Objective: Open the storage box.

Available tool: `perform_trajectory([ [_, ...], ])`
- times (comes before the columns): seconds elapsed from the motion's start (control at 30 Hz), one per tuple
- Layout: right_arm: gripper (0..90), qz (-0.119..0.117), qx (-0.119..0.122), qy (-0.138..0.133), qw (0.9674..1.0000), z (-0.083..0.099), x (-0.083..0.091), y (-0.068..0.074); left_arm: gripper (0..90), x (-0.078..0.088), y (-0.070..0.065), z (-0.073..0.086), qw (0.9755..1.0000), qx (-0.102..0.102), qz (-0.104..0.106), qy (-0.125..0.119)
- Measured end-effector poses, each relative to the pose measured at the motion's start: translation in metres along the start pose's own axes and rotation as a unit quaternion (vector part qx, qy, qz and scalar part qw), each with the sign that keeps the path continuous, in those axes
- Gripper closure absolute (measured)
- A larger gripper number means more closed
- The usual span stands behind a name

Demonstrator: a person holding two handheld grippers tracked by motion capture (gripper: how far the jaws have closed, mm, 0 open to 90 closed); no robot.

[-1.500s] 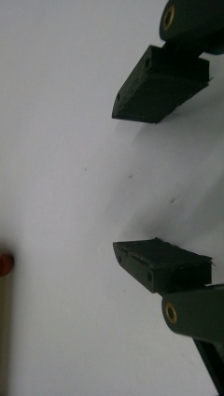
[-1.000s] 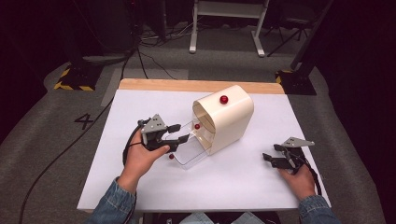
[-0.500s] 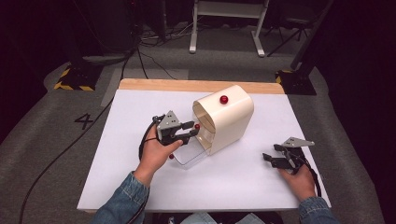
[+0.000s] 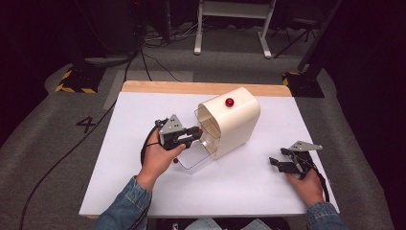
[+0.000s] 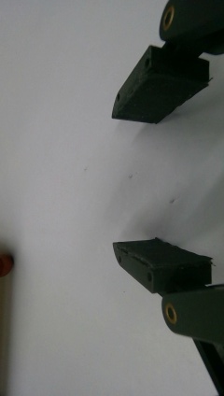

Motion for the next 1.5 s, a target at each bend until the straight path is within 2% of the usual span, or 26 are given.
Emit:
perform_trajectory([
  [0.5, 30.6, 0.0, 0.0, 0.0, 1.0, 0.0, 0.0, 0.0, 73.5, 0.047, 0.002, 0.019, 0.9996, 0.001, -0.029, 0.001],
  [0.73, 30.6, 0.0, 0.0, 0.0, 1.0, 0.0, 0.0, 0.0, 73.4, 0.061, 0.003, 0.026, 0.9993, 0.005, -0.037, 0.006],
  [0.9, 30.6, -0.001, -0.001, 0.0, 1.0, 0.0, 0.0, 0.0, 73.4, 0.063, 0.003, 0.03, 0.9992, 0.007, -0.037, 0.01],
  [1.0, 30.6, -0.001, -0.001, 0.0, 1.0, 0.0, 0.0, 0.0, 72.7, 0.063, 0.003, 0.03, 0.9993, 0.002, -0.037, 0.01],
  [1.13, 30.6, -0.001, -0.001, 0.0, 1.0, 0.0, 0.0, 0.0, 62.7, 0.063, 0.005, 0.032, 0.9992, 0.011, -0.033, 0.02],
  [1.27, 30.6, -0.001, -0.001, 0.0, 1.0, 0.0, 0.0, 0.0, 54.9, 0.063, 0.008, 0.037, 0.9987, 0.005, -0.043, 0.026],
  [1.5, 30.6, -0.001, -0.001, 0.0, 1.0, 0.0, 0.0, 0.0, 49.8, 0.066, 0.01, 0.044, 0.9983, 0.019, -0.043, 0.033],
])
Point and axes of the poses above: each handheld gripper's, and its own axes: x roughly backward along the jaws, z roughly out of its underside, y roughly to its left, the point moved 1 cm from there along -x, roughly forward along the jaws, and after that the axes turned 12 degrees about -z, right-handed, at the moved point
